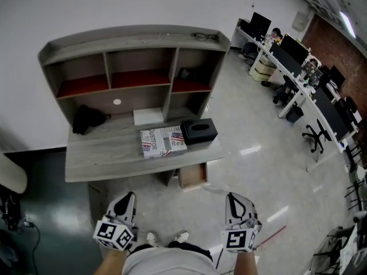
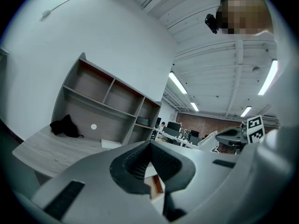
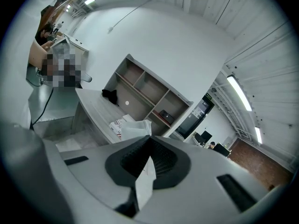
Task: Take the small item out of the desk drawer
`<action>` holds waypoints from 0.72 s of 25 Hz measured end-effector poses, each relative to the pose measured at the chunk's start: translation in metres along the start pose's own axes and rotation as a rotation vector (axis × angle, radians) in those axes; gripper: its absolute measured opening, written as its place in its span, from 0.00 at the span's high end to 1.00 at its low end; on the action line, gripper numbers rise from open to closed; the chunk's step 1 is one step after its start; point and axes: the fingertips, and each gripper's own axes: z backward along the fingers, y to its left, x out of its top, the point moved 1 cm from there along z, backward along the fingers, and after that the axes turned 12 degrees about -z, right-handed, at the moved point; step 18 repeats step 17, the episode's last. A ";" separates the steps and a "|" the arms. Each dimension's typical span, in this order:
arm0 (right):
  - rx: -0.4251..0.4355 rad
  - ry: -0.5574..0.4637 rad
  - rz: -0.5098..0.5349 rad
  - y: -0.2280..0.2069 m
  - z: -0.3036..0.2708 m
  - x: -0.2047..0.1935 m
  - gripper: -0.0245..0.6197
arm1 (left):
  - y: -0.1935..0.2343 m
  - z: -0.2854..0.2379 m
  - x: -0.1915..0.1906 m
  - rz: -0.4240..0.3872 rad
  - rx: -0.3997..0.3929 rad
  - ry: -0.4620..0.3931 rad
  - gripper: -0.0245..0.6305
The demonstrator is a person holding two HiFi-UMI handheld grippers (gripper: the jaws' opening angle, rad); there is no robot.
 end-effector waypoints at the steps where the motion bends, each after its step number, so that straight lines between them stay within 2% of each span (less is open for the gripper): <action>1: -0.004 0.004 -0.004 0.002 0.001 -0.001 0.93 | 0.002 0.001 -0.002 -0.001 -0.003 0.000 0.93; 18: -0.046 0.061 -0.009 0.024 0.019 -0.006 0.93 | 0.001 -0.005 -0.023 0.033 -0.089 0.045 0.93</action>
